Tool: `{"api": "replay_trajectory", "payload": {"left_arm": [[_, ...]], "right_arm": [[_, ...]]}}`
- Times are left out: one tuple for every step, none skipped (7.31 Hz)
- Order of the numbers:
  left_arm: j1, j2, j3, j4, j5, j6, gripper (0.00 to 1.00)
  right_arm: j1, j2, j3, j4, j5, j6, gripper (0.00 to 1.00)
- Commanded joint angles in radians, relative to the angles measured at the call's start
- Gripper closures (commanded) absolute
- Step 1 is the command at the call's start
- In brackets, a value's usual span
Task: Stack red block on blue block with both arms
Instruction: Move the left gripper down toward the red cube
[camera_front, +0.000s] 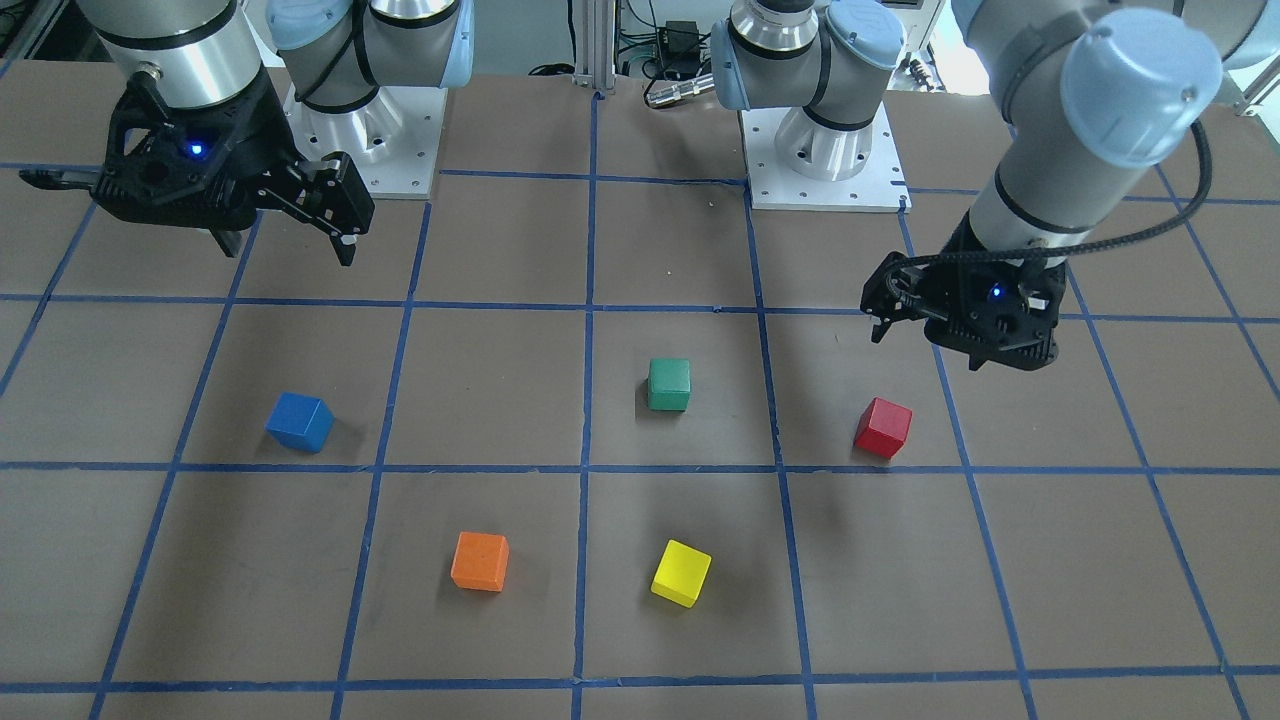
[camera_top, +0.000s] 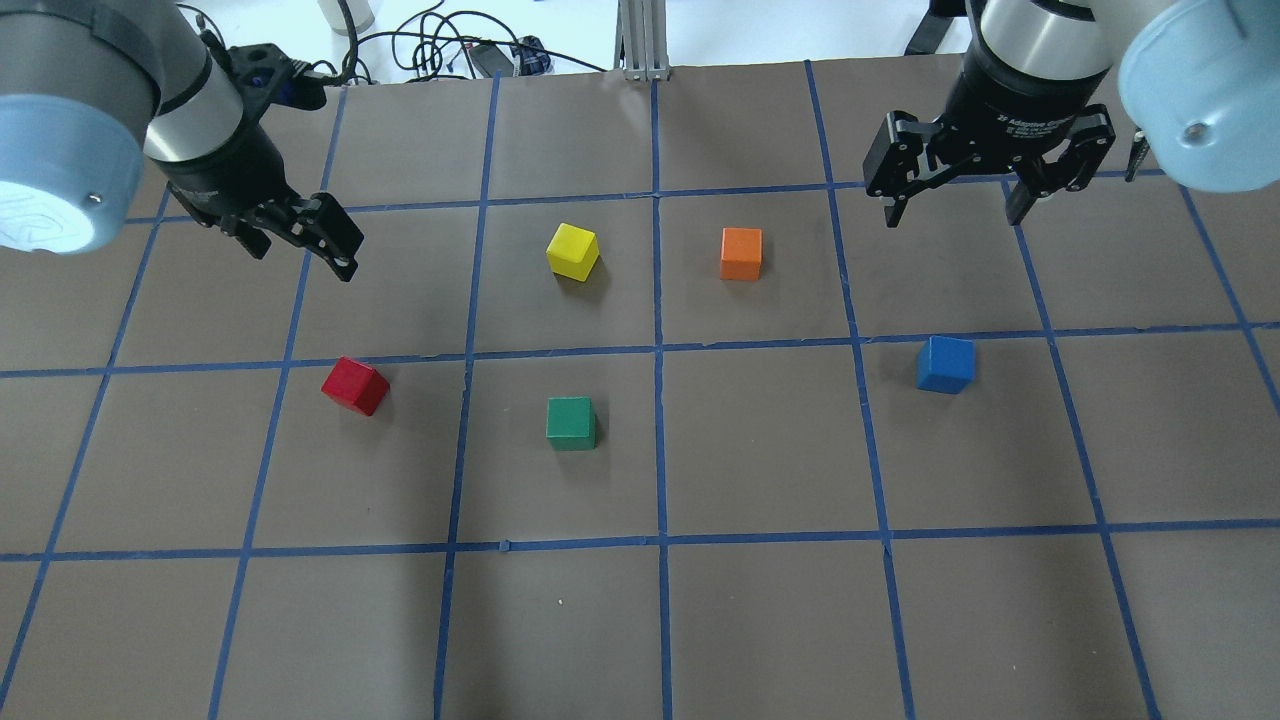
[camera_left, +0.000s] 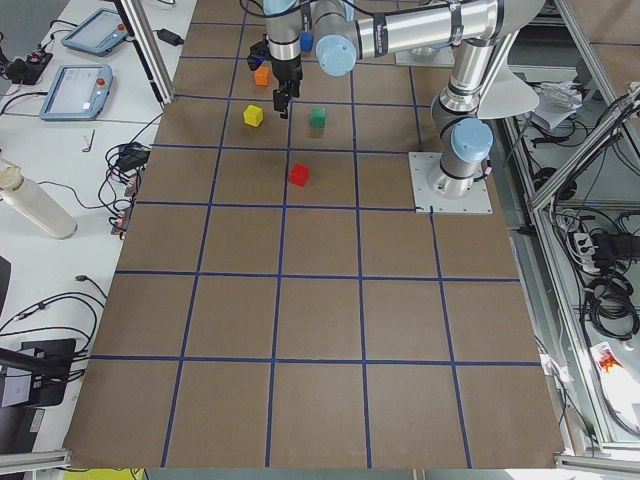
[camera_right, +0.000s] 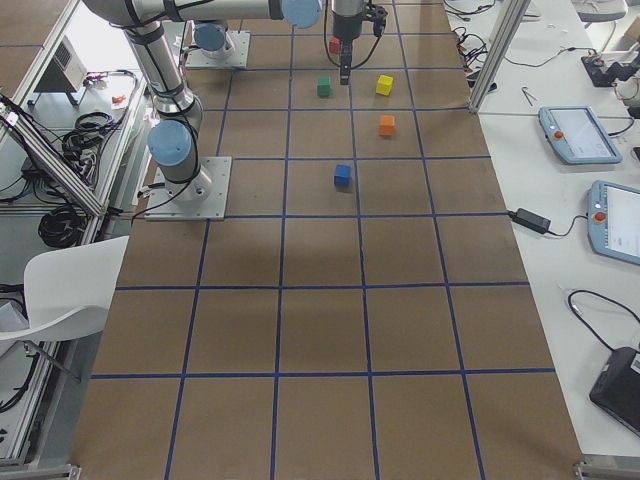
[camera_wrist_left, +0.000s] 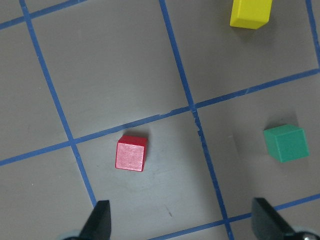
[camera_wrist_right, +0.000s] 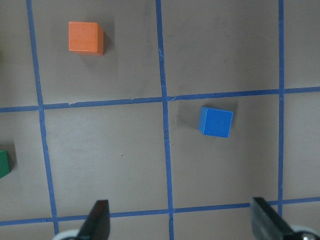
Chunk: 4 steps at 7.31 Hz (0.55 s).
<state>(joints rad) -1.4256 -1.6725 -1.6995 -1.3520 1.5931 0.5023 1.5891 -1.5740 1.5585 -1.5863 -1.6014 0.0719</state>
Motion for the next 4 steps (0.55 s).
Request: {"api": "replay_trajectory", "payload": {"left_arm": [[0.028,-0.064,-0.174,0.24,0.005,0.172,0.0],[0.048,-0.088,-0.245,0.349,0.007,0.182,0.0],[0.069,-0.117,-0.306,0.406,0.007,0.18,0.0],[0.082,-0.145,-0.334,0.465,0.008,0.183,0.0]], "right_arm": [[0.0,0.0,0.003,-0.011,0.0,0.0,0.0],[0.0,-0.001,0.003,-0.009,-0.002,0.0,0.0],[0.0,0.0,0.002,-0.011,0.0,0.0,0.0],[0.0,0.003,0.002,-0.015,0.0,0.0,0.0]]}}
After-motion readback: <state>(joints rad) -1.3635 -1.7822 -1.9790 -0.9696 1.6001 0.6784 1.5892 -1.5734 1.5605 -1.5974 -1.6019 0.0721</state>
